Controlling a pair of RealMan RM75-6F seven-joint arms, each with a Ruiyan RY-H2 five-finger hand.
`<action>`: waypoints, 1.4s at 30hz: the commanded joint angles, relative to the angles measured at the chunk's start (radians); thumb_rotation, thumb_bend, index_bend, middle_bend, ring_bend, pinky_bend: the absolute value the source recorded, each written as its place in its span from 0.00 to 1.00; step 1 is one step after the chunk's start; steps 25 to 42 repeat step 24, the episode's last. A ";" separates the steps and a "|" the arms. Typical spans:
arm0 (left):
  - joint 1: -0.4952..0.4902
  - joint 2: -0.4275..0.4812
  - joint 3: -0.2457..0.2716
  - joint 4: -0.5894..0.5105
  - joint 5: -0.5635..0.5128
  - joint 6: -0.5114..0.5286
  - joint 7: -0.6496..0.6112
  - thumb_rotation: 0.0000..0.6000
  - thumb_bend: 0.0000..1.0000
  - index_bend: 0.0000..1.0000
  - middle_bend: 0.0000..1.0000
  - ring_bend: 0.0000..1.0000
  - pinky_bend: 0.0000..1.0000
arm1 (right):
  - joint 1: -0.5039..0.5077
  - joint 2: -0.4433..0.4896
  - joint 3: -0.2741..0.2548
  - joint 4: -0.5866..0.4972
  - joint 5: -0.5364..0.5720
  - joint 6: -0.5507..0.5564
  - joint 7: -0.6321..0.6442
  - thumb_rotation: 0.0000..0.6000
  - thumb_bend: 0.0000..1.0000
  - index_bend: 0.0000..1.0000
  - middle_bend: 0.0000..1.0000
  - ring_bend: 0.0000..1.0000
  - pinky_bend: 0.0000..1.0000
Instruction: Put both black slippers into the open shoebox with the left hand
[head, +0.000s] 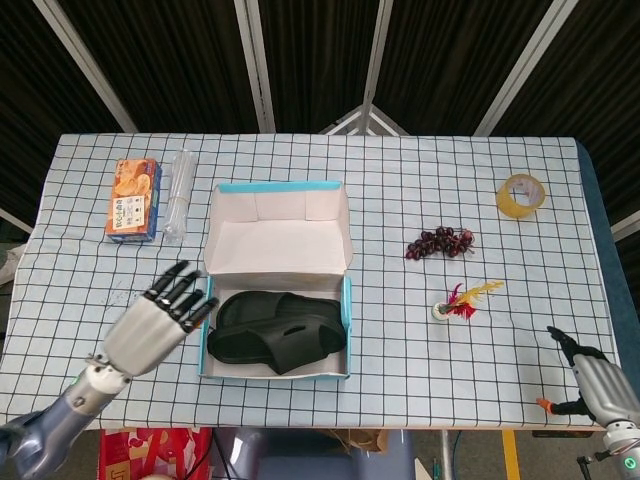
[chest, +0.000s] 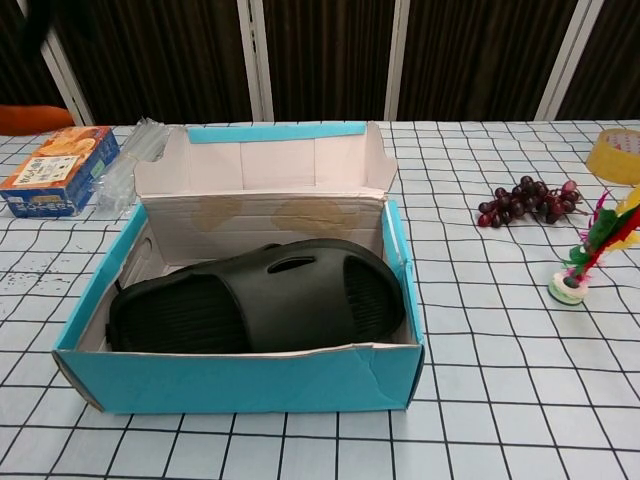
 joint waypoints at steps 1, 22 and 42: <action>0.187 0.051 0.044 0.005 -0.107 0.137 -0.017 1.00 0.24 0.43 0.56 0.32 0.28 | -0.001 -0.002 0.003 0.000 -0.007 0.010 -0.004 1.00 0.16 0.08 0.16 0.22 0.15; 0.329 0.062 -0.002 0.099 -0.588 -0.134 -0.336 1.00 0.21 0.10 0.10 0.06 0.08 | -0.050 -0.093 0.036 0.062 -0.128 0.227 -0.075 1.00 0.16 0.08 0.16 0.18 0.15; 0.336 0.056 -0.007 0.111 -0.567 -0.119 -0.348 1.00 0.21 0.10 0.10 0.06 0.08 | -0.055 -0.100 0.036 0.068 -0.139 0.242 -0.082 1.00 0.16 0.08 0.16 0.17 0.15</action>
